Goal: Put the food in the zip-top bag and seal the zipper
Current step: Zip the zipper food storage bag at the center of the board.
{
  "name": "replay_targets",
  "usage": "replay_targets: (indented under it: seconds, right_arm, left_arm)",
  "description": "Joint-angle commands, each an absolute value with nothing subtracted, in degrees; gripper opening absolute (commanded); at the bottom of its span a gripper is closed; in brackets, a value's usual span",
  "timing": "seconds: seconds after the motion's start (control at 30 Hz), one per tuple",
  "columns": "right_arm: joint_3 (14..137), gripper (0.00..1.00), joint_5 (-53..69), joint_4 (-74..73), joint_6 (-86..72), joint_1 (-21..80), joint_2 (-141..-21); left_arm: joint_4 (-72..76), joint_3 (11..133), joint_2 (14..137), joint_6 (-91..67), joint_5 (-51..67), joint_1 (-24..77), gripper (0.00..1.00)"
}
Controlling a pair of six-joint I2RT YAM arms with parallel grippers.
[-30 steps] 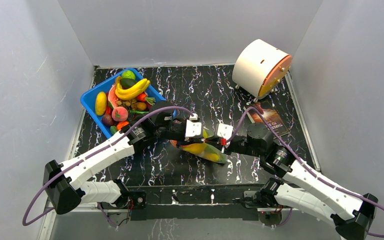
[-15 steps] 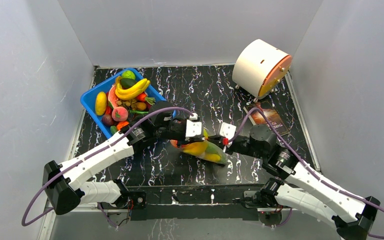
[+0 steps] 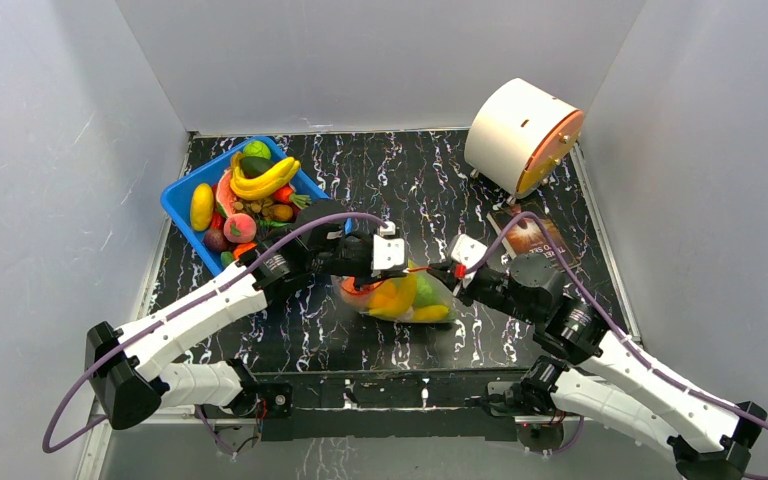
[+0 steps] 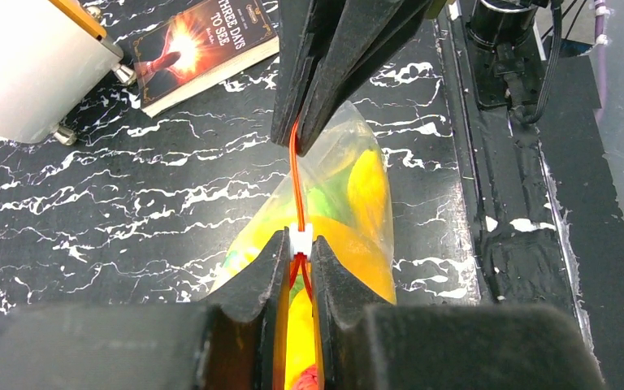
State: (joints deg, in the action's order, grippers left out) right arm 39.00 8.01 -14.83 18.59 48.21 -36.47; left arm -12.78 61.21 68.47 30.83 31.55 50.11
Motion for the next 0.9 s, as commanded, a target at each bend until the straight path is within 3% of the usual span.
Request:
replay_targets:
  seconds: [0.0, 0.53, 0.63, 0.77, 0.87]
  right_arm:
    - [41.8, 0.00, -1.7, -15.1, 17.7, 47.4, -34.3]
    - [41.2, 0.00, -11.2, -15.8, 15.1, 47.3, -33.1]
    - [41.2, 0.00, -6.9, -15.1, 16.5, 47.4, -33.6]
    - [40.2, 0.00, -0.3, -12.7, 18.0, 47.4, -33.1]
    - [40.0, 0.00, 1.5, -12.4, 18.2, 47.4, -33.0]
  left_arm:
    - [-18.1, 63.8, 65.4, 30.2, 28.7, 49.6, 0.00]
    - [-20.7, 64.9, 66.3, 24.5, 22.6, 49.2, 0.01]
    - [-20.1, 66.0, 66.4, 21.3, 22.8, 49.2, 0.15]
    - [-21.1, 68.4, 66.2, 17.5, 23.1, 49.2, 0.43]
    - [-24.1, 70.0, 65.7, 16.4, 21.7, 49.1, 0.50]
